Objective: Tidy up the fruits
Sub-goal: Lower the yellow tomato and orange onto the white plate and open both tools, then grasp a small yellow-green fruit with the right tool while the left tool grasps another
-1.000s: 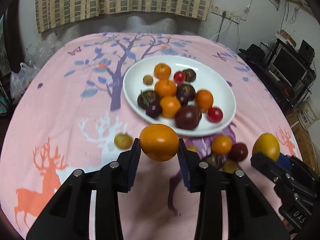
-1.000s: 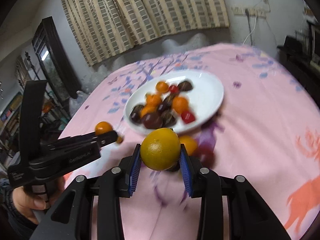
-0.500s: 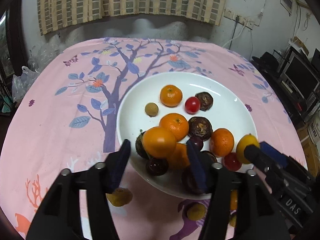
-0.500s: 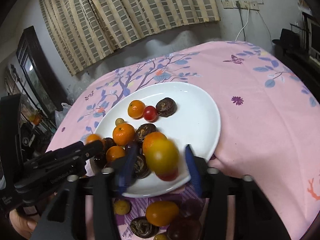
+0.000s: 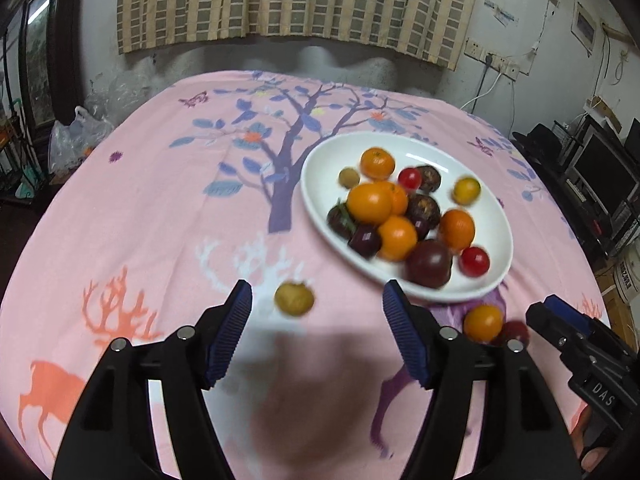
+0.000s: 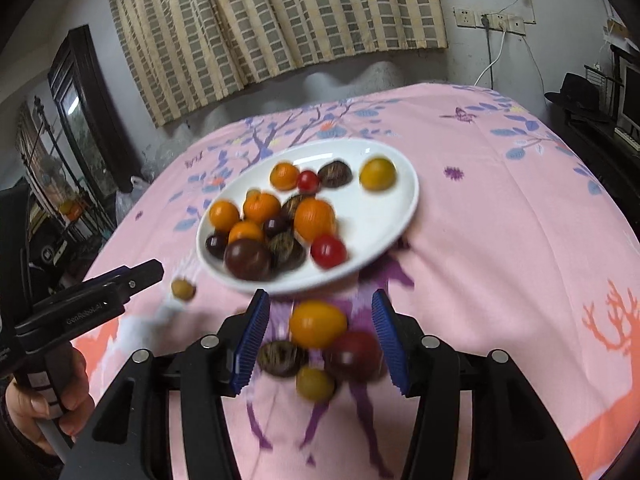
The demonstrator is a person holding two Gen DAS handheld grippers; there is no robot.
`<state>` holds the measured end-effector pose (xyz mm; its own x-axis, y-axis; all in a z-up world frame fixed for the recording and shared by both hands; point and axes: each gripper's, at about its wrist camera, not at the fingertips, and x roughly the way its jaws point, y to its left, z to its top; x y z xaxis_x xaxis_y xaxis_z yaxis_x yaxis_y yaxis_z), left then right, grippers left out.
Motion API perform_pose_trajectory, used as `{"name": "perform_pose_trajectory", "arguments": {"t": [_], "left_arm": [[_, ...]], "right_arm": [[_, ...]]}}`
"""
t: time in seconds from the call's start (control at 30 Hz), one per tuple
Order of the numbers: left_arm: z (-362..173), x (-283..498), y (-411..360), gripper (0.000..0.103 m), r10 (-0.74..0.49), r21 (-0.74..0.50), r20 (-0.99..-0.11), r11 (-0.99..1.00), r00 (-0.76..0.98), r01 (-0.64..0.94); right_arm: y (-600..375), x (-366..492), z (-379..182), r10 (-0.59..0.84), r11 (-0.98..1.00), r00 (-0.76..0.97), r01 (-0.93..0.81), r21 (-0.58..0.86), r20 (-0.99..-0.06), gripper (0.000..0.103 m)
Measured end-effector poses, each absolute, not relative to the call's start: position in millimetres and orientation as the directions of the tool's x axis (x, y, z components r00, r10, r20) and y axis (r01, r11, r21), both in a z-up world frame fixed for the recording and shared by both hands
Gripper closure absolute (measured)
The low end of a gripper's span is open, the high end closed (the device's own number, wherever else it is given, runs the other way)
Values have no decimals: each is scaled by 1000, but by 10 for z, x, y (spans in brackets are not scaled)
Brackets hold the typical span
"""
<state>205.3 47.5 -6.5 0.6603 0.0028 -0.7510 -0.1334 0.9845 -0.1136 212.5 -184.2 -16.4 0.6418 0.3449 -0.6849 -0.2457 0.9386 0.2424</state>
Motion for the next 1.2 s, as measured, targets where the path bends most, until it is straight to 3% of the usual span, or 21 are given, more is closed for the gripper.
{"name": "perform_pose_trajectory", "arguments": {"t": [0.37,0.57,0.6,0.7,0.9,1.2], "left_arm": [[-360,1690,859,34,81,-76,-759,974,647,-212],[-409,1729,974,34,88,-74,-762,972,641,-222],[-424,1740,966,34,67,-90,-770,973,635,-211],[-457,1748,905,34,46,-88,-778,979,627,-181],[-518,1766,832,34,55,-62,-786,984,616,-166],[-525,1835,703,34,66,-26,-795,989,603,-143]], "right_arm": [[-1558,1775,-505,246,953,557,-287,94,-793,49],[-1449,1908,-624,170,969,544,-243,39,-821,55],[-1436,1934,-625,160,971,548,-236,31,-821,56],[-1407,1972,-628,150,971,558,-238,16,-816,77],[-1583,1906,-596,258,962,530,-219,163,-808,77],[-1567,1804,-475,335,937,540,-277,213,-772,78]]}}
